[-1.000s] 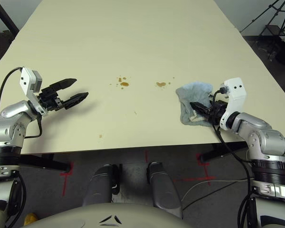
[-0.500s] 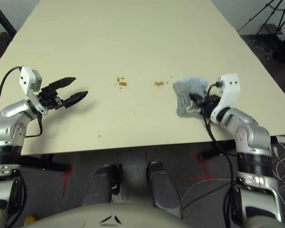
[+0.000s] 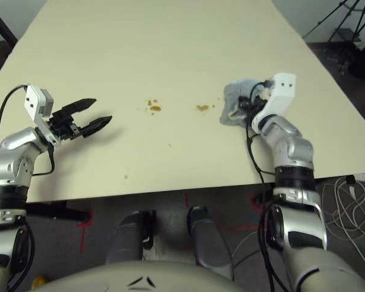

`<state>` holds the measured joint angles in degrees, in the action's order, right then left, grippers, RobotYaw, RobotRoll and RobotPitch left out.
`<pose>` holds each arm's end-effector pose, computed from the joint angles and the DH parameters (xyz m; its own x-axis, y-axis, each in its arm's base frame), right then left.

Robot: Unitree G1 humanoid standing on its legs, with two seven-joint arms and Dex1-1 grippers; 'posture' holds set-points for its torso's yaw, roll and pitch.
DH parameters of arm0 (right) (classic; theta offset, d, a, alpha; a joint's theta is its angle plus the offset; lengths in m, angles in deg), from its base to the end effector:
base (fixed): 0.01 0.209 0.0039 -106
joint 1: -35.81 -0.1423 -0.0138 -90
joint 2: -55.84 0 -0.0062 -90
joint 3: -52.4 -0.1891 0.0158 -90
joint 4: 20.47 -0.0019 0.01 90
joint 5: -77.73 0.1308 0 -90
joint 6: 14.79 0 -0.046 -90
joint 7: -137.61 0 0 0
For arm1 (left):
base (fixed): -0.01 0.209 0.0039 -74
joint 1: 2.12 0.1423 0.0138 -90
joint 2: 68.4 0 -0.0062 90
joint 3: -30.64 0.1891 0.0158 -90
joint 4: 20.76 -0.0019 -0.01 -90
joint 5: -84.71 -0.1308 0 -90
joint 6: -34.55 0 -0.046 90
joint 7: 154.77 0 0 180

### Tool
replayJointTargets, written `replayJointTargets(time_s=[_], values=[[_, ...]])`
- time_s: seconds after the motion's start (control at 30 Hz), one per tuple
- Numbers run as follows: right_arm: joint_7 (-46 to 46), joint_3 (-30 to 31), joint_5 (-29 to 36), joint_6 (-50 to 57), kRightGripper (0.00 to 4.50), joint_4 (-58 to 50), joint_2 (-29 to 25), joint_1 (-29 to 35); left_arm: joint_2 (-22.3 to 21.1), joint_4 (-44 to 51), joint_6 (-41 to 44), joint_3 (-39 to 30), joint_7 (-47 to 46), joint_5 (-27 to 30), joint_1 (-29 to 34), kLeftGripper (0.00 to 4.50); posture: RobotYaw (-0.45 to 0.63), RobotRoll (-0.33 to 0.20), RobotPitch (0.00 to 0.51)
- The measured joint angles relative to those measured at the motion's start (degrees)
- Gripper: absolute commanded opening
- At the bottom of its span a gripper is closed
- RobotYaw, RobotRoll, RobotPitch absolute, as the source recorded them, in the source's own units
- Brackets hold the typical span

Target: Wipe the water off the table with a rag.

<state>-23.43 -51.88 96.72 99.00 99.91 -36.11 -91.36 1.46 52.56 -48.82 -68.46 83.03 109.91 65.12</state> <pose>0.3102 -0.2286 0.1081 0.9642 0.2050 -0.1680 -0.1607 0.9563 0.2441 0.2615 0.2939 0.1345 0.6975 -0.7163 -0.0199 0.7109 0.6882 0.1450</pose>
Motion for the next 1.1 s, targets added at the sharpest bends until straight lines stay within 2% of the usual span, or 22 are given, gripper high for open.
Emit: replayJointTargets(time_s=[0.23,0.43,0.67,0.9,1.1], values=[[1.63,1.83,-0.65,0.45,0.16,0.39,3.46,-0.61,-0.04,0.36,0.05,-0.10,-0.04,0.05,0.67,4.50,0.04,0.000,0.136],[4.87,5.13,0.31,6.02,0.16,-6.00,7.99,1.19,-0.05,0.76,0.24,-0.63,-0.09,0.11,1.02,4.50,0.04,0.000,0.138],[6.13,7.13,1.25,10.56,0.16,-12.86,10.17,4.74,-0.05,1.98,0.49,-0.96,-0.08,0.11,1.18,4.50,0.04,0.000,0.140],[4.85,6.71,1.11,10.52,0.16,-13.39,10.08,5.02,0.00,2.00,0.54,-0.96,-0.07,0.09,1.08,4.50,0.02,0.000,0.138],[2.42,4.42,1.10,7.32,0.16,-6.85,7.51,1.94,0.36,1.97,0.53,-0.92,-0.07,0.07,0.73,4.50,0.02,0.000,0.136]])
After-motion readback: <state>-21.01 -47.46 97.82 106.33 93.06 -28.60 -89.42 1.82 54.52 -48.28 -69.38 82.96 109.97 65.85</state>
